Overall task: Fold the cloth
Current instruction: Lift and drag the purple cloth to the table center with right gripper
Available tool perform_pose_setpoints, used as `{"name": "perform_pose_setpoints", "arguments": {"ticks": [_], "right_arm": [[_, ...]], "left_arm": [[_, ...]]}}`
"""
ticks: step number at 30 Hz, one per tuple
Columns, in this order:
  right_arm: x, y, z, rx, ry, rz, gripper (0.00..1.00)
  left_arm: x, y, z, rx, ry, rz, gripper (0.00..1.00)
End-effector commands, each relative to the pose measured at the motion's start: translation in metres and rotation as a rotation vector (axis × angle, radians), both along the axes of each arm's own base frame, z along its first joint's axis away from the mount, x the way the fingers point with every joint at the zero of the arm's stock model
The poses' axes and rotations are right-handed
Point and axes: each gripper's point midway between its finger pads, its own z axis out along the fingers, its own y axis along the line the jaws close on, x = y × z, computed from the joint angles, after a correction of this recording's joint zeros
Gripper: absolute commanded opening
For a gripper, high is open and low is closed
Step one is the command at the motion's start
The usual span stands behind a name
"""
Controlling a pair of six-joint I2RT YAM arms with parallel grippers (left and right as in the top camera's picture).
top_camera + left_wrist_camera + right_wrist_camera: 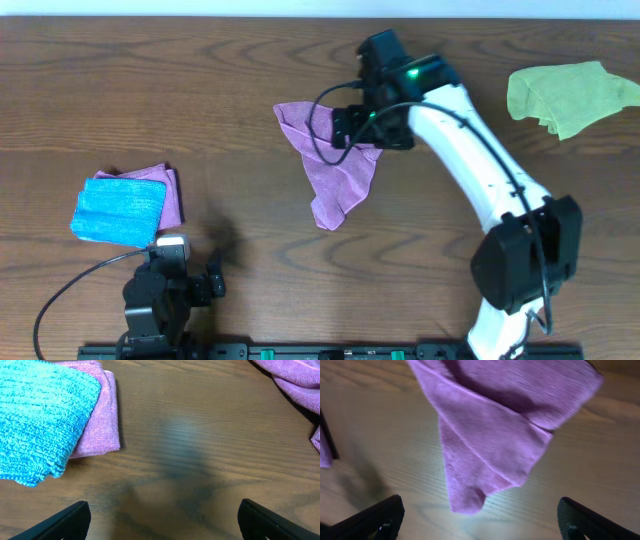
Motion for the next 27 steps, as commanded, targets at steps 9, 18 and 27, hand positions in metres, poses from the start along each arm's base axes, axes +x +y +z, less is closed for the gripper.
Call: {"name": "perform_pose_setpoints", "arguments": {"ticks": [9,18,27], "right_arm": [[-0.014,-0.027,0.007,0.132,0.06,0.168,0.95],[-0.037,-0.028,-0.035,0.199,0.166,0.164,0.94],[-0.053,-0.044,-0.07,0.26,0.221,0.136,0.95]], "left_arm": [[0.011,-0.001,0.009,-0.001,-0.067,-0.005,0.95],[0.008,-0.005,0.046,-0.088,-0.018,0.03,0.95],[0.038,-0.029,0.078,-0.221,0.318,-0.059,0.95]]}}
